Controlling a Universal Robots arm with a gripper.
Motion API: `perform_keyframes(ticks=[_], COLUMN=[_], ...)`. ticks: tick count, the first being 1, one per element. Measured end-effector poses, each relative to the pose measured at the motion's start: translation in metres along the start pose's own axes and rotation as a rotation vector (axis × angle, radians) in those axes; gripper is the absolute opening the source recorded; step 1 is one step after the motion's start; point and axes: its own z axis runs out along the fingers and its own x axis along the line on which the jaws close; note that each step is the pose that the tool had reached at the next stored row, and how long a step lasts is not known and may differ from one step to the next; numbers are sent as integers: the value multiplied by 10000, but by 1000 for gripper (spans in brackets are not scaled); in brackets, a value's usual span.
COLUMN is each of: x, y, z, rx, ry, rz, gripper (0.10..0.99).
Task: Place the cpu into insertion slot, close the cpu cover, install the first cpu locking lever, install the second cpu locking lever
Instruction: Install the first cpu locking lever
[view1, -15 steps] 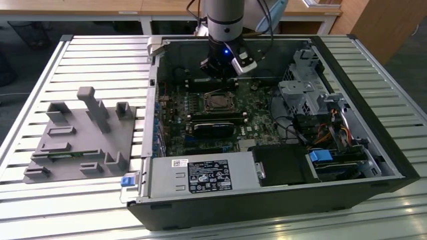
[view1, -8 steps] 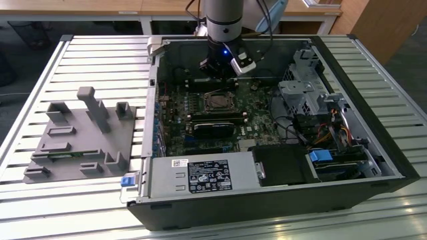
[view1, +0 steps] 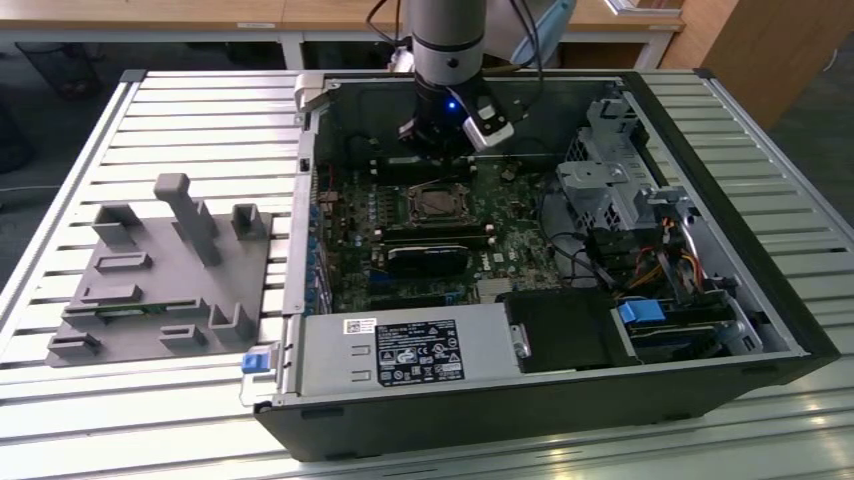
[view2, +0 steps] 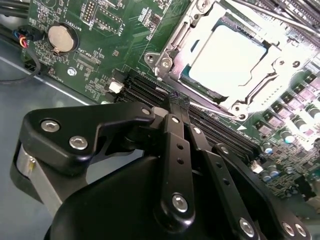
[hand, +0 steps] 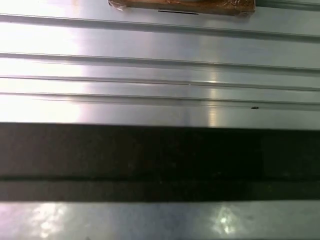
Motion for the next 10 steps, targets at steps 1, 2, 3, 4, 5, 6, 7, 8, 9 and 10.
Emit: perform_keyframes(ticks=[1, 2, 3, 4, 5, 6, 7, 8, 9, 10], x=[1, 1, 2, 2, 2, 2, 2, 1, 0, -2], y=[-1, -1, -2, -2, -2, -4, -4, -5, -5, -5], z=[5, 11, 17, 24, 31, 37, 42, 47, 52, 56], rx=[9, 19, 30, 40, 53, 71, 88, 109, 134, 159], ry=[13, 25, 34, 41, 45, 50, 53, 55, 57, 58], rz=[-20, -27, -29, -30, -32, -34, -34, -35, -36, -39], gripper=[106, 106, 106, 106, 106, 106, 106, 106, 106, 106])
